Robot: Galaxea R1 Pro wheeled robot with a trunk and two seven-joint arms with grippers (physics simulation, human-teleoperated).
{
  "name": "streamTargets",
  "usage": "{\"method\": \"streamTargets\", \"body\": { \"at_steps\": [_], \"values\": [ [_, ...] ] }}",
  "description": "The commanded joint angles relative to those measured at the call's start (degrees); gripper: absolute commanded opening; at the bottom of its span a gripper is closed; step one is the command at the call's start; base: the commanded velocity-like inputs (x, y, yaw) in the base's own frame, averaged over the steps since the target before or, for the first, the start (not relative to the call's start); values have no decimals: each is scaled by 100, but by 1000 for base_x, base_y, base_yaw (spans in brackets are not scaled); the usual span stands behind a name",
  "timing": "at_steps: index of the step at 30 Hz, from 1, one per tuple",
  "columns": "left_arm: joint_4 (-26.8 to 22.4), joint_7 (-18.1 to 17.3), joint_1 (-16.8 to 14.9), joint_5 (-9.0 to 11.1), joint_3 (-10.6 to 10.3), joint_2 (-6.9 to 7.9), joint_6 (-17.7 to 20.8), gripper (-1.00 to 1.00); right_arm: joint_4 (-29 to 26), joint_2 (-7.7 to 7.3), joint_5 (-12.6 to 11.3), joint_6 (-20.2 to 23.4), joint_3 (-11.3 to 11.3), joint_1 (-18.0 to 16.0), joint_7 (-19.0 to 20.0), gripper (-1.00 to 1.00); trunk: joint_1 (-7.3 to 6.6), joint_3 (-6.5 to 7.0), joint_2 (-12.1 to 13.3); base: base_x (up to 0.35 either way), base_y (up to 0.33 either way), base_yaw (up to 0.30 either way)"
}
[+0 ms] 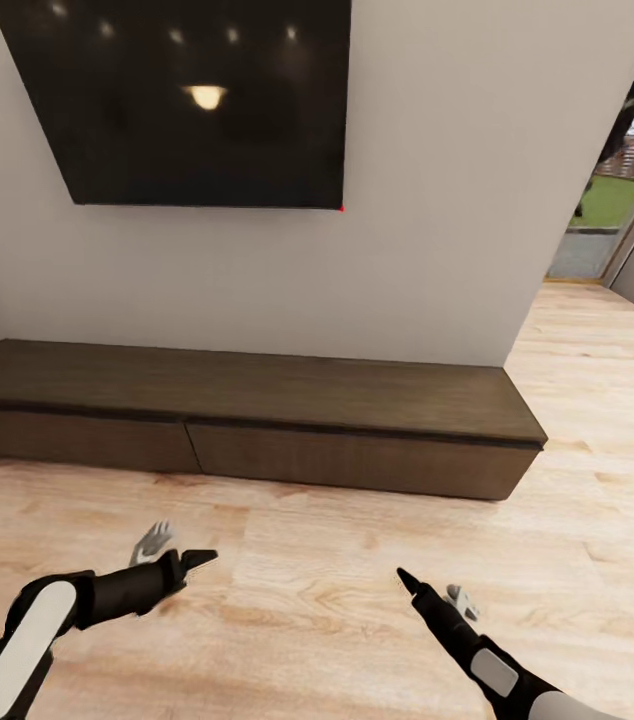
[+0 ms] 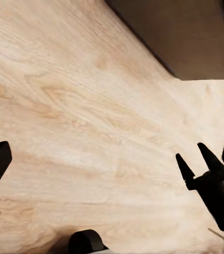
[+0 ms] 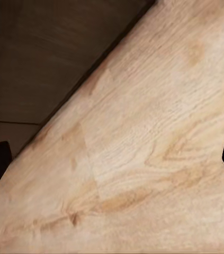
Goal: Place each of the two pumpkins and all three candles from the living room inside a cabinet in the living room (use any cabinet), then make sure every cabinet is closed, and position the cauldron so it is next to a table in the living room.
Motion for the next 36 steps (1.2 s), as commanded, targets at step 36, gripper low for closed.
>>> {"method": "streamTargets", "body": {
  "at_steps": [36],
  "values": [
    [-75,73,80,2983,-617,624,21,100,315,-28,-886,-304,36,-3,1019,100,-1,-5,-2,27,19,-24]
  ]
}}
